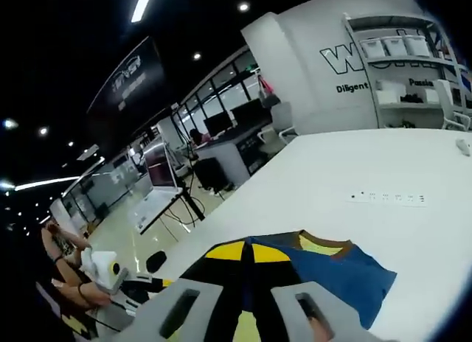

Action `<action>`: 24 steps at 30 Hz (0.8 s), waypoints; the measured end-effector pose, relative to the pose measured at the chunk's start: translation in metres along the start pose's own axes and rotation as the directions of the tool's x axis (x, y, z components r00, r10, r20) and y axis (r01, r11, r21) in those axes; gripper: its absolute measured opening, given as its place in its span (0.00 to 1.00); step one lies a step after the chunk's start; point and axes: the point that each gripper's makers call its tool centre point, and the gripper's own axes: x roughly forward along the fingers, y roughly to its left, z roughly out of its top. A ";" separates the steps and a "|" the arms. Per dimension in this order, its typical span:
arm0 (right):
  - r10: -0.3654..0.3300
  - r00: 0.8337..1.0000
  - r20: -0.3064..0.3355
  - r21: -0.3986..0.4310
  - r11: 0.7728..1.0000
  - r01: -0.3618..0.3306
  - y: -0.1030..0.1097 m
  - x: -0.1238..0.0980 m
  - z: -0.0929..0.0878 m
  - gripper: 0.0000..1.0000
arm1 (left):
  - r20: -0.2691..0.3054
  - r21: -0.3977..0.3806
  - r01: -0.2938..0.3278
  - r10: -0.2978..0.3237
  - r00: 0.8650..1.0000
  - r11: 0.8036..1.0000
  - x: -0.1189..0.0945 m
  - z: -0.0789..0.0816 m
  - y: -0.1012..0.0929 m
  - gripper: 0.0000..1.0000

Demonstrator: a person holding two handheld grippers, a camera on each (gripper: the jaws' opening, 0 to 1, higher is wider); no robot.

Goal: Fold the garment on the visible template until the final outline fits inside the template.

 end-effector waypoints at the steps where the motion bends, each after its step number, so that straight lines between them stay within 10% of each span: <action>1: 0.008 1.000 -0.005 0.003 1.000 -0.008 0.002 0.004 -0.001 0.00 | 0.005 0.004 0.005 -0.005 1.000 1.000 0.002 0.003 -0.002 0.41; 13: 0.056 0.998 -0.038 0.051 0.997 -0.054 0.008 0.040 -0.015 0.00 | -0.002 0.049 0.063 -0.063 0.998 0.997 0.033 0.015 -0.017 0.39; 24: 0.047 0.997 -0.055 0.113 0.993 -0.040 0.007 0.077 -0.034 0.00 | 0.066 0.047 -0.020 0.017 0.998 0.999 0.058 0.031 0.004 0.32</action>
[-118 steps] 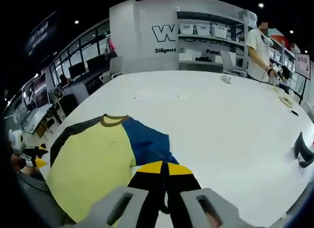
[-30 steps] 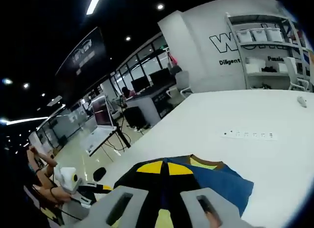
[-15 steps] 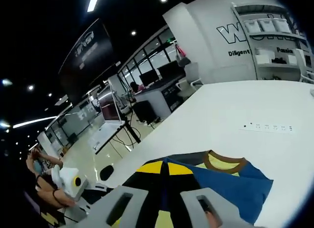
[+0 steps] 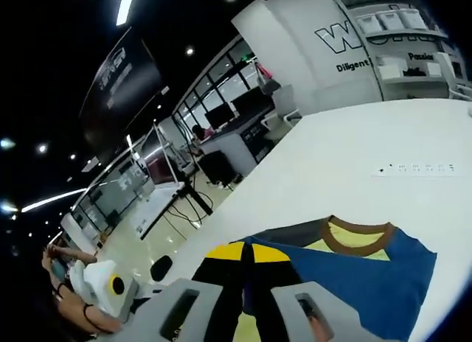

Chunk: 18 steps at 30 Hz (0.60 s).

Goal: Fold the garment on the visible template until the final outline fits inside the template.

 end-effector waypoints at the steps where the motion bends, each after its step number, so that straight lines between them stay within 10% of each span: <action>1: -0.002 1.000 -0.002 0.002 1.000 0.002 0.000 0.001 -0.001 0.00 | -0.002 -0.002 -0.009 0.009 1.000 1.000 0.001 0.000 0.002 0.32; 18: -0.024 0.994 -0.110 0.095 0.995 0.035 -0.013 0.059 -0.042 0.00 | -0.088 0.021 -0.070 0.071 0.994 0.997 0.043 -0.020 0.036 0.36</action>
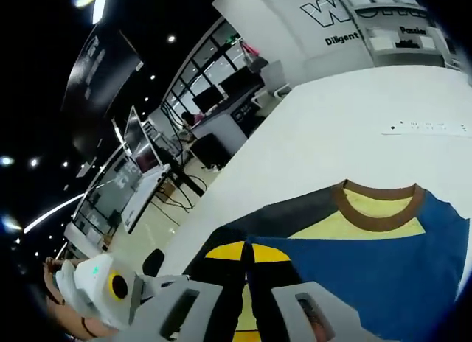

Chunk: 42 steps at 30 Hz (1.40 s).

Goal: Fold the garment on the visible template until the final outline fits inside the template.

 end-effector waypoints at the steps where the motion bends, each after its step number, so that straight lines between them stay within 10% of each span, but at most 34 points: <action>1: -0.003 1.000 -0.004 0.001 1.000 0.003 0.000 0.003 -0.001 0.00 | -0.003 0.002 -0.016 0.016 1.000 1.000 0.001 -0.001 0.004 0.36; 13: -0.011 1.000 -0.026 0.062 0.998 0.013 -0.003 0.025 -0.012 0.00 | 0.025 -0.068 -0.116 0.118 0.993 0.991 0.005 -0.009 0.013 0.30; 17: -0.019 1.000 -0.025 0.097 0.995 0.022 -0.005 0.027 -0.014 0.00 | 0.061 0.022 -0.199 0.197 0.978 0.980 -0.003 0.000 0.018 0.29; 27: -0.030 0.999 -0.016 0.141 0.990 0.032 -0.007 0.029 -0.017 0.00 | 0.029 -0.030 -0.193 0.194 0.981 0.981 0.000 -0.010 0.019 0.00; 42: 0.036 0.997 0.061 0.040 0.998 -0.039 0.005 0.031 -0.001 0.03 | 0.069 -0.194 -0.156 0.173 0.983 0.968 -0.009 -0.009 0.037 0.00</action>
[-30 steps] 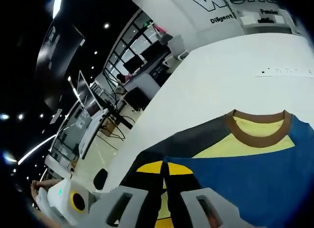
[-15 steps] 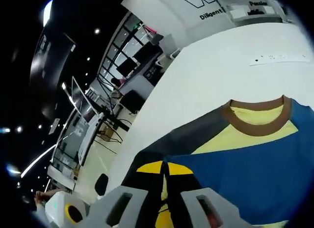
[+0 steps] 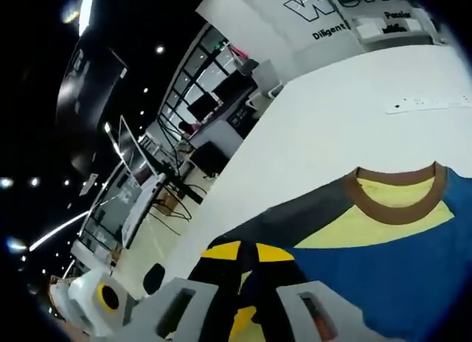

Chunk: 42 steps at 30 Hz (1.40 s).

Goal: Fold the garment on the visible template until the final outline fits inside the template.

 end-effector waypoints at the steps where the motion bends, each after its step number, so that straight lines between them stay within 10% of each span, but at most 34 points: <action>1: -0.009 1.000 -0.005 -0.018 1.000 0.009 -0.001 0.000 0.000 0.06 | 0.003 0.003 0.005 -0.005 1.000 1.000 0.001 0.000 0.001 0.00; 22: -0.165 0.986 0.008 -0.002 0.986 0.165 -0.066 -0.041 -0.016 0.12 | -0.088 -0.096 -0.060 0.052 0.995 0.994 -0.005 -0.026 0.036 0.00; 42: -0.214 0.976 0.030 -0.182 0.959 0.216 -0.059 -0.067 -0.015 0.17 | 0.023 0.081 -0.087 0.085 0.996 0.993 -0.037 0.011 0.038 0.00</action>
